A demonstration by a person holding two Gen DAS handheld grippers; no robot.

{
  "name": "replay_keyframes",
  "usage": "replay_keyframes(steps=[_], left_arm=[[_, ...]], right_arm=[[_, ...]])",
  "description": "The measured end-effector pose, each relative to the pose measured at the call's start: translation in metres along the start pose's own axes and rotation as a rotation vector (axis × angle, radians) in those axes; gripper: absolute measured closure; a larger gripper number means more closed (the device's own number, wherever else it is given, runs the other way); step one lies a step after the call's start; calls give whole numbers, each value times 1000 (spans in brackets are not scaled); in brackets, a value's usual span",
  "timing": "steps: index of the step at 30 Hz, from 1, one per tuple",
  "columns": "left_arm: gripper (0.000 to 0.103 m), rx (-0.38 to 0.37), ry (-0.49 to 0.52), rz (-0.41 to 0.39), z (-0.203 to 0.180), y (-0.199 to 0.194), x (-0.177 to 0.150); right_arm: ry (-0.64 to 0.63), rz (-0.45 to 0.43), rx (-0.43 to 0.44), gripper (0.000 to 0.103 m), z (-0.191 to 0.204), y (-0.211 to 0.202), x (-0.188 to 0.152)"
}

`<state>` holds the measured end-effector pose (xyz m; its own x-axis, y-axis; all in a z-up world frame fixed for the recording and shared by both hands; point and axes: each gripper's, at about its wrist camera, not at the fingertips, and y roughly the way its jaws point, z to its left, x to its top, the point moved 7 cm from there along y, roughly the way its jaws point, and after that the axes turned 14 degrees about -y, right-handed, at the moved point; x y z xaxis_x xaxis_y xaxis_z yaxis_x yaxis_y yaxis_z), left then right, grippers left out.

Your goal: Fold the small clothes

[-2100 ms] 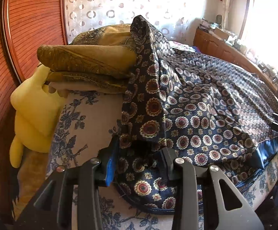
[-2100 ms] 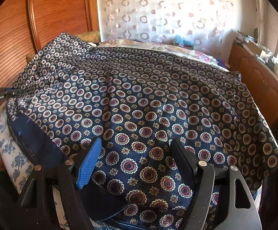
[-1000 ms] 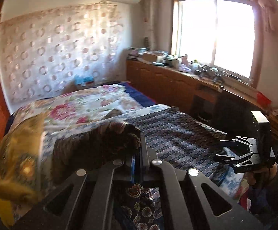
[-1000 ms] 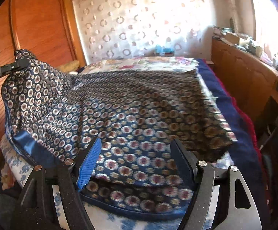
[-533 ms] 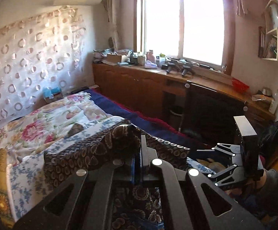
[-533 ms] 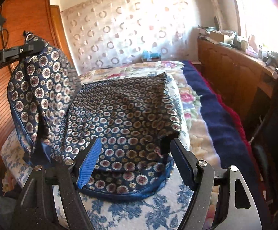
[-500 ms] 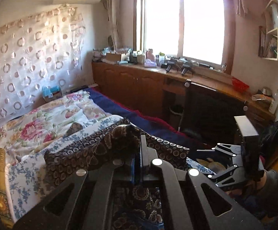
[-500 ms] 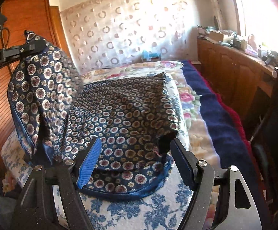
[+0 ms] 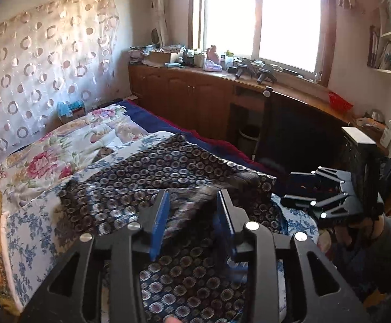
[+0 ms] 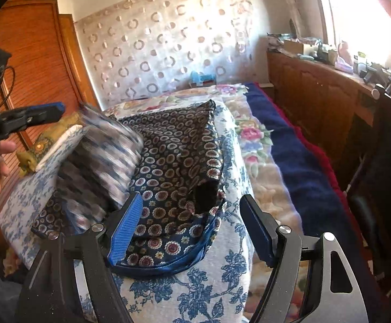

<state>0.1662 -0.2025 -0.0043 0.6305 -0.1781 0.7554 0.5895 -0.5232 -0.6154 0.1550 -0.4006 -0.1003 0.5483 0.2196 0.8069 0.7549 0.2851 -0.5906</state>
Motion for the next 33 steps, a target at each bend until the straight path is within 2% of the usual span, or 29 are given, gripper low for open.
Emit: replay_keyframes(steps=[6,9,17,23,27,33], left_arm=[[66,43,-56,-3,40,-7,-11],[66,93,-73,7,61,-6,-21],[66,153,-133,15,115,-7,-38],[66,167,-187,14,152,-15,-49],[66,184,-209,8,168,-19,-54],[66,196,-219,-10,182,-27,-57]], right_arm=[[-20,-8,-10,27,0,-1,14],[-39,-7,-8,27,6,5,23],[-118,19,29,27,42,44,57],[-206,49,121,27,94,87,85],[-265,69,223,27,134,117,99],[-337,136,314,27,184,153,98]])
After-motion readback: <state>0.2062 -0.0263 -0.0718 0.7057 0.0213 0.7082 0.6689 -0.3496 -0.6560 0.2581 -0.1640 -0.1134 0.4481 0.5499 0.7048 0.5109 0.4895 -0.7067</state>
